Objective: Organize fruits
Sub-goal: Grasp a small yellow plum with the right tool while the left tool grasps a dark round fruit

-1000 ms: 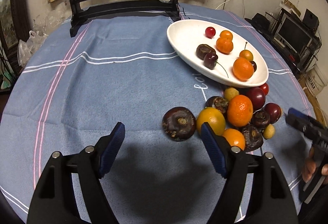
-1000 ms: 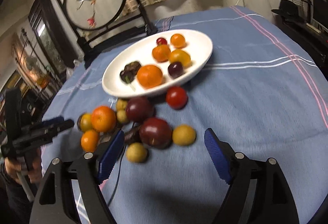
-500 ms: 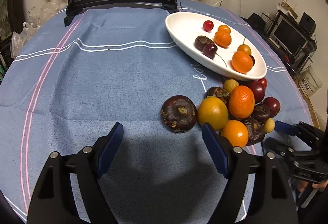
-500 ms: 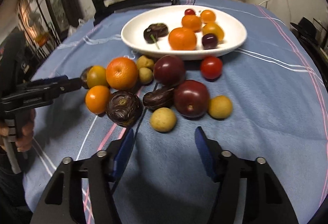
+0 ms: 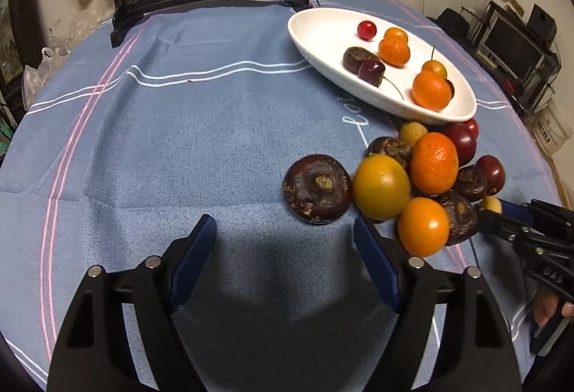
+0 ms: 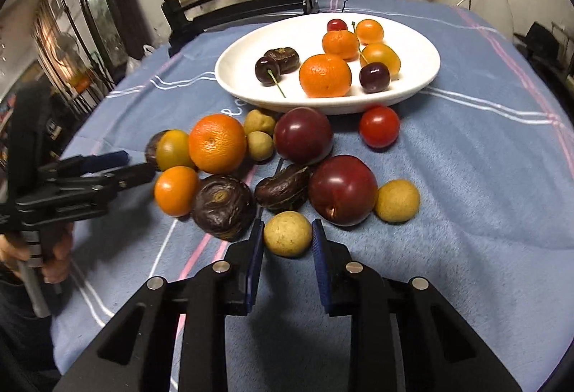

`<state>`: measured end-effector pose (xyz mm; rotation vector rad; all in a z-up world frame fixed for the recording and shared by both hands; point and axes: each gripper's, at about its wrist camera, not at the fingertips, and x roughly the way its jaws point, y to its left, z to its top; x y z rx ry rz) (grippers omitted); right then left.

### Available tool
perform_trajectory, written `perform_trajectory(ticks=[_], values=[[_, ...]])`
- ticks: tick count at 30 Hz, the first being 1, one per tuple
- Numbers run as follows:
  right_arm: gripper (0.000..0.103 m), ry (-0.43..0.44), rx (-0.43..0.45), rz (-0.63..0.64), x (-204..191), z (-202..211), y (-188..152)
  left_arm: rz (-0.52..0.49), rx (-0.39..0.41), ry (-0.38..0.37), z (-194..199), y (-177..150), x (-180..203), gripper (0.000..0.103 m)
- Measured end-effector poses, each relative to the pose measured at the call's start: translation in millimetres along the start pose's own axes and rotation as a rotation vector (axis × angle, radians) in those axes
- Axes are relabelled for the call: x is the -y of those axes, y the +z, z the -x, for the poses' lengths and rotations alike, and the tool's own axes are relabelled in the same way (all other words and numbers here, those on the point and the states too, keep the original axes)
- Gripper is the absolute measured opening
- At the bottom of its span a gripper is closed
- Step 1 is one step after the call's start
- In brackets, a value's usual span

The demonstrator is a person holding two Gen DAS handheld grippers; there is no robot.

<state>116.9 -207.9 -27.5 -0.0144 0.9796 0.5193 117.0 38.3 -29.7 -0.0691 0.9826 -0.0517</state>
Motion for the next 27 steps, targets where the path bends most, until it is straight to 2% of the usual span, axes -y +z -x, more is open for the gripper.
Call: perform_trajectory(ticks=[2,5,9,12,13,14,15,18,21,27], values=[[0.027,0.012,0.005,-0.006,1,1,-1,-0.010,-0.001,0.020,-3,1,3,0.076],[0.027,0.019,0.006,-0.012,2,3,-2,-0.035,0.000,0.057,-7,5,9,0.067],[0.027,0.033,0.009,-0.013,2,4,-4,-0.105,0.007,0.107,-13,10,22,0.064],[0.027,0.035,0.010,-0.007,1,4,-4,-0.104,0.007,0.096,-18,18,23,0.063],[0.027,0.033,0.012,-0.008,1,5,-4,-0.101,0.004,0.085,-20,21,22,0.058],[0.027,0.031,0.014,-0.011,1,5,-4,-0.098,0.000,0.061,-21,23,22,0.047],[0.027,0.028,0.016,-0.013,2,5,-4,-0.097,-0.002,0.038,-21,24,22,0.042],[0.027,0.026,0.027,-0.023,4,8,-5,-0.103,0.004,0.053,-20,22,26,0.041],[0.027,0.018,0.037,-0.018,4,10,-5,-0.064,-0.009,0.023,-13,20,21,0.041],[0.027,0.037,0.119,0.005,-5,35,4,-0.063,0.076,-0.009,27,28,22,0.041]])
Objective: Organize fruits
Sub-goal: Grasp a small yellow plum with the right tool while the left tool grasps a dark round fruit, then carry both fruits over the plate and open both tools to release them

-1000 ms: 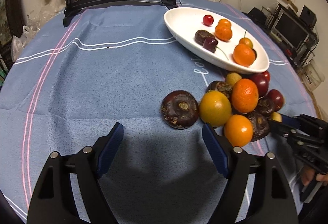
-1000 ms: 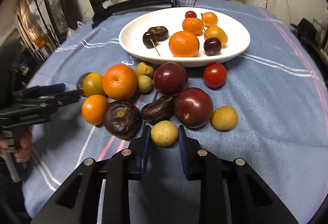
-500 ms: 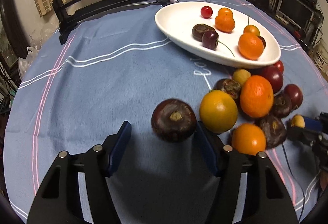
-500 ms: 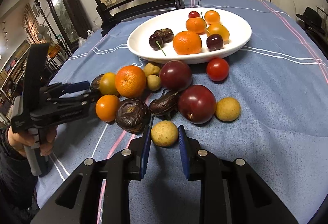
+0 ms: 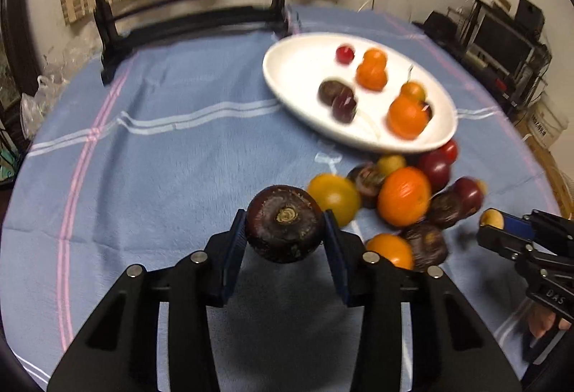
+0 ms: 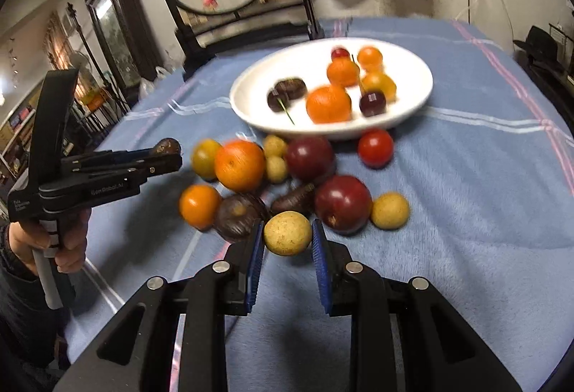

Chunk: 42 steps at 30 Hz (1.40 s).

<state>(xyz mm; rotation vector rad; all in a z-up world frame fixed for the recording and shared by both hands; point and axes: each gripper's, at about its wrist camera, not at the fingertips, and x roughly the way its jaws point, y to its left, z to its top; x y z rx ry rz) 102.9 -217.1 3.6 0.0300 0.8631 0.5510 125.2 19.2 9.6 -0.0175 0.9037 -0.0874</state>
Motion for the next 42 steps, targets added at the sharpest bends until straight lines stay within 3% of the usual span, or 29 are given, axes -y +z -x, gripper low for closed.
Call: perform_trajectory(ticks=[5,10,15,21,26,28,29,31,34,38,42], values=[[0.027,-0.007,0.078,0.044,-8,20,34,-0.021,0.071,-0.057,26,28,14,0.041],[0.027,-0.055,0.128,0.074,-7,13,78,-0.018,0.105,-0.079,22,64,30,0.041],[0.027,-0.062,0.102,0.056,3,-21,103,0.051,0.040,-0.073,-19,89,33,0.041],[0.027,-0.070,0.056,0.035,15,-62,119,0.057,-0.017,-0.041,-61,105,36,0.041],[0.029,-0.065,0.034,0.003,24,-80,120,0.059,-0.044,-0.028,-82,111,36,0.041],[0.039,-0.045,0.038,-0.033,32,-79,118,0.075,-0.040,-0.033,-82,111,34,0.047],[0.040,-0.028,0.037,-0.052,35,-77,117,0.089,-0.035,-0.046,-80,111,33,0.054],[0.040,-0.004,0.053,-0.093,43,-67,116,0.099,-0.016,-0.056,-73,109,32,0.058],[0.043,-0.013,0.076,-0.103,47,-52,112,0.084,0.009,-0.060,-58,103,33,0.058],[0.051,-0.012,0.093,-0.102,46,-36,96,0.089,0.035,-0.062,-37,87,30,0.067],[0.051,-0.036,0.109,-0.109,45,-23,71,0.112,0.029,-0.078,-25,64,27,0.067]])
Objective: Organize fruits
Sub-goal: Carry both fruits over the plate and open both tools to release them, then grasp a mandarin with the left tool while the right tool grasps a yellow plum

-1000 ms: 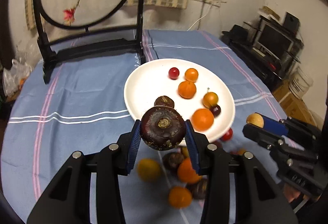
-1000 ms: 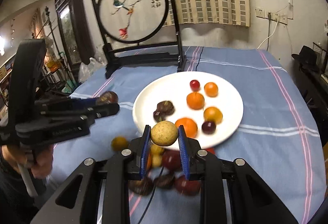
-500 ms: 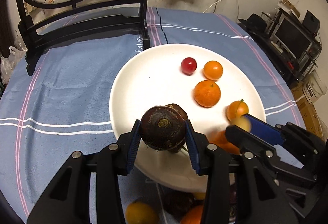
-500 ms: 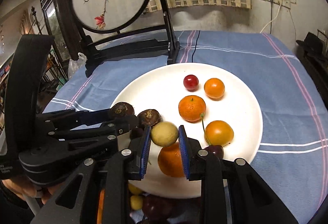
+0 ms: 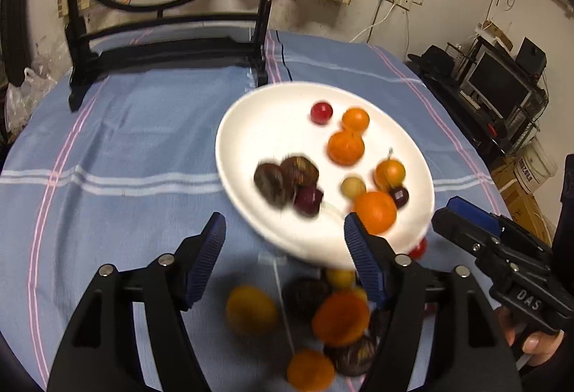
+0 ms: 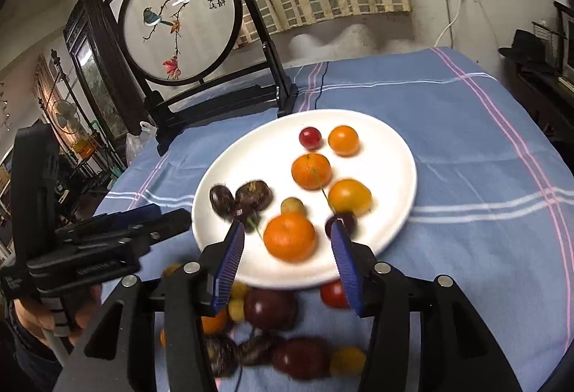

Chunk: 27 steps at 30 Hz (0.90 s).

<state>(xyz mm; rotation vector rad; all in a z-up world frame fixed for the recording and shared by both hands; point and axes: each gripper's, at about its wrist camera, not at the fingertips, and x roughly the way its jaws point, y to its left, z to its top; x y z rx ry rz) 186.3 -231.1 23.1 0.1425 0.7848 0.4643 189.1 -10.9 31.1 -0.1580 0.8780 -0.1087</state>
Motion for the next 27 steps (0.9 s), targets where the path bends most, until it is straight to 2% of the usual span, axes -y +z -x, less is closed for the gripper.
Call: perform_trajectory(ticks=[3,6,14,20,24,27], values=[[0.058,-0.015,-0.005,-0.004,0,7,-16,0.010,-0.009,-0.003,7,-18,-3,0.067],[0.058,-0.017,-0.007,-0.011,1,12,-29,0.000,-0.013,0.009,14,-37,-2,0.067],[0.062,-0.055,0.003,-0.064,13,22,-52,-0.032,-0.059,-0.024,23,-77,3,0.068],[0.063,-0.059,0.006,-0.078,16,22,-55,-0.066,-0.096,-0.027,20,-94,6,0.068],[0.069,-0.054,0.012,-0.080,16,24,-55,-0.104,-0.127,-0.018,12,-102,12,0.068],[0.070,-0.049,0.018,-0.085,17,26,-56,-0.126,-0.117,-0.017,10,-100,14,0.069]])
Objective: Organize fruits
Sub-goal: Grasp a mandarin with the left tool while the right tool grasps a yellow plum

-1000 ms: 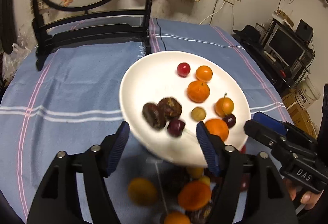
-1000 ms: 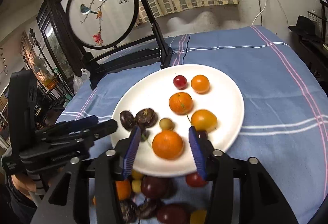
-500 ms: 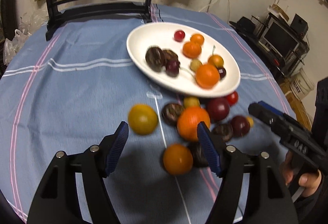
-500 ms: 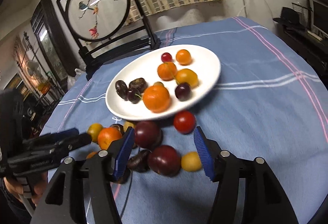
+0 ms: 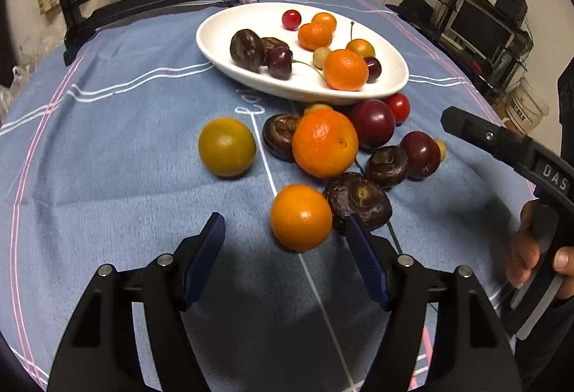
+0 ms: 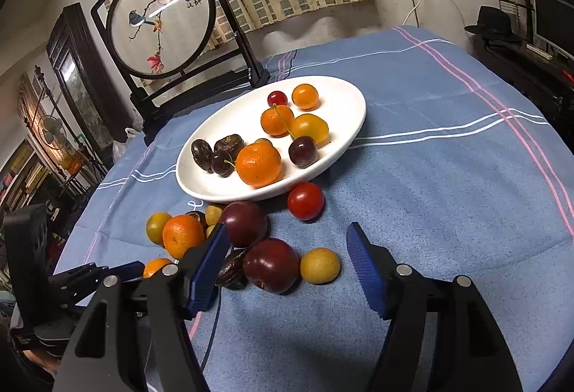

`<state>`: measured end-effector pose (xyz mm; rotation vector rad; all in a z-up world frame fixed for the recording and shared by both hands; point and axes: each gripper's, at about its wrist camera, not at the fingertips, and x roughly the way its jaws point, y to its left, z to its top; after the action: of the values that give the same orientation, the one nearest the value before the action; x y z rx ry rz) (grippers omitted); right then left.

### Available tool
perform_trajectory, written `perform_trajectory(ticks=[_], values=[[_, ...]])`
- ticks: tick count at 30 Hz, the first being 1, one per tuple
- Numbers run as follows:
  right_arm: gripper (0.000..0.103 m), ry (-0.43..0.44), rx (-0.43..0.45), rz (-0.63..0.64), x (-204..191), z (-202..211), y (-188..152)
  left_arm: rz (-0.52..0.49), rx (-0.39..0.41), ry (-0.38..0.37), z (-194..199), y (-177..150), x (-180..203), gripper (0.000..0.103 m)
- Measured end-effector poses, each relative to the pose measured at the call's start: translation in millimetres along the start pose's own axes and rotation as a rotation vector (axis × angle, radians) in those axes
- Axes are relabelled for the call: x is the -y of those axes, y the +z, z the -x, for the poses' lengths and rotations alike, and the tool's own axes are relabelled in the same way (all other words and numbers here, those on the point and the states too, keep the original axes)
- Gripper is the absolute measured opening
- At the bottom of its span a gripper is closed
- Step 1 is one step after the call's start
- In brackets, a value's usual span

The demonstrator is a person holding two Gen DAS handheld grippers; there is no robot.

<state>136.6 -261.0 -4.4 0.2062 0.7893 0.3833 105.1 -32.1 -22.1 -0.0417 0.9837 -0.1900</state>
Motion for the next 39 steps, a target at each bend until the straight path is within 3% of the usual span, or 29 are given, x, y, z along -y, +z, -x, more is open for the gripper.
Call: perform_trajectory(ticks=[3,5,6,17,26,30,35,39], values=[[0.071,0.007,0.004,-0.008,1,2,0,-0.005,0.006,-0.024,-3,3,0,0.060],[0.071,0.010,0.007,-0.008,2,3,0,-0.017,0.010,-0.071,-3,4,1,0.037],[0.071,0.010,0.008,-0.008,1,3,0,-0.020,0.009,-0.081,-2,4,2,0.035],[0.071,0.033,-0.025,0.012,0,7,-7,-0.003,0.029,-0.083,17,-9,-7,0.034],[0.070,-0.142,-0.204,0.189,-9,-5,-29,0.012,0.030,-0.063,16,-8,-17,0.034],[0.057,-0.207,-0.225,0.226,-6,-15,-23,0.005,0.021,-0.060,12,-8,-17,0.034],[0.052,-0.244,-0.219,0.269,-5,-30,-13,0.007,0.016,-0.068,8,-7,-18,0.034],[0.035,-0.216,-0.200,0.292,-4,-37,-7,0.003,0.014,-0.066,8,-7,-18,0.034]])
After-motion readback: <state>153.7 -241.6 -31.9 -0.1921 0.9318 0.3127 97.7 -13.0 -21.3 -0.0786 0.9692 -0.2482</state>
